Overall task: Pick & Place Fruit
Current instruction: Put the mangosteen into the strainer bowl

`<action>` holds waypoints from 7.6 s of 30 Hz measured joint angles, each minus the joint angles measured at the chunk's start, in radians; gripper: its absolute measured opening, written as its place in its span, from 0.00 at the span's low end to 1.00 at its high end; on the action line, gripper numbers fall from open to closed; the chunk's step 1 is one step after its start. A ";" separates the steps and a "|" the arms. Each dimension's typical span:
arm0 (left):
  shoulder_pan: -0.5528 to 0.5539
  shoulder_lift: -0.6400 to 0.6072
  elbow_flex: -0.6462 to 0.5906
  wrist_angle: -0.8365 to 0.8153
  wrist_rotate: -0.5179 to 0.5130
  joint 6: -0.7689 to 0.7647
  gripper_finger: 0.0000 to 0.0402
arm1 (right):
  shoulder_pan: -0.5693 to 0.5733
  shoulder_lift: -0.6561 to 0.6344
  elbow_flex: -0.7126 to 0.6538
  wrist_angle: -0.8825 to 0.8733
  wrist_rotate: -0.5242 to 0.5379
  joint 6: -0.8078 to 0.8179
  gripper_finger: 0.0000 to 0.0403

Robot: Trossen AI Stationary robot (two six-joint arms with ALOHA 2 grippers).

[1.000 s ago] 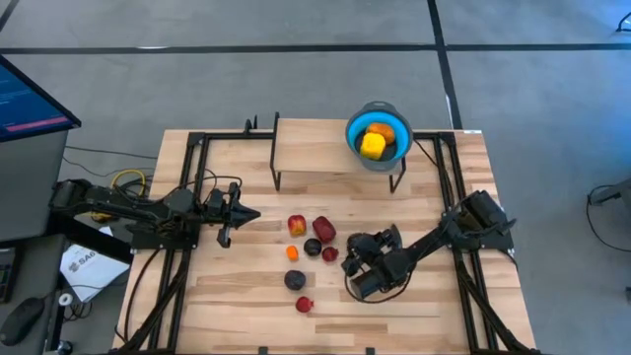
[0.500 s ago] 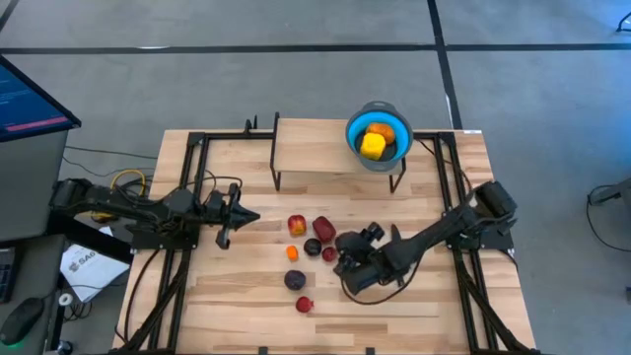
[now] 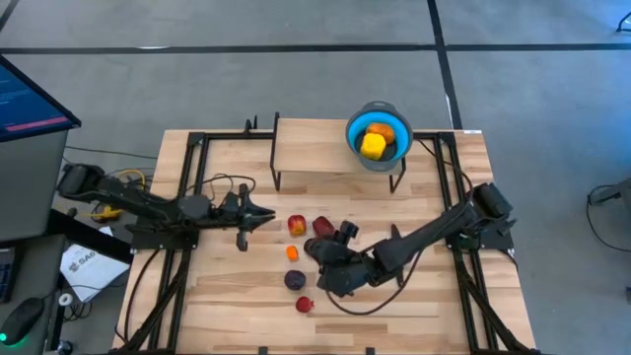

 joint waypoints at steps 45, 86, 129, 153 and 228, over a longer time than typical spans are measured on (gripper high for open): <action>0.038 0.585 0.338 0.099 0.292 -0.327 0.97 | -0.014 0.064 0.050 0.075 0.124 -0.186 0.60; 0.074 0.608 0.374 0.061 0.371 -0.316 0.64 | 0.013 0.063 0.047 -0.107 0.076 -0.082 0.85; 0.080 0.573 0.374 0.338 0.498 -0.451 0.63 | 0.100 0.064 -0.096 0.760 0.516 -0.783 0.74; 0.190 0.378 0.374 0.064 0.602 -0.203 0.86 | 0.121 0.064 -0.096 0.502 0.303 -0.297 0.52; 0.026 0.192 0.105 -0.161 0.109 -0.053 0.75 | -1.081 -0.237 0.331 -1.003 -0.658 -0.100 0.68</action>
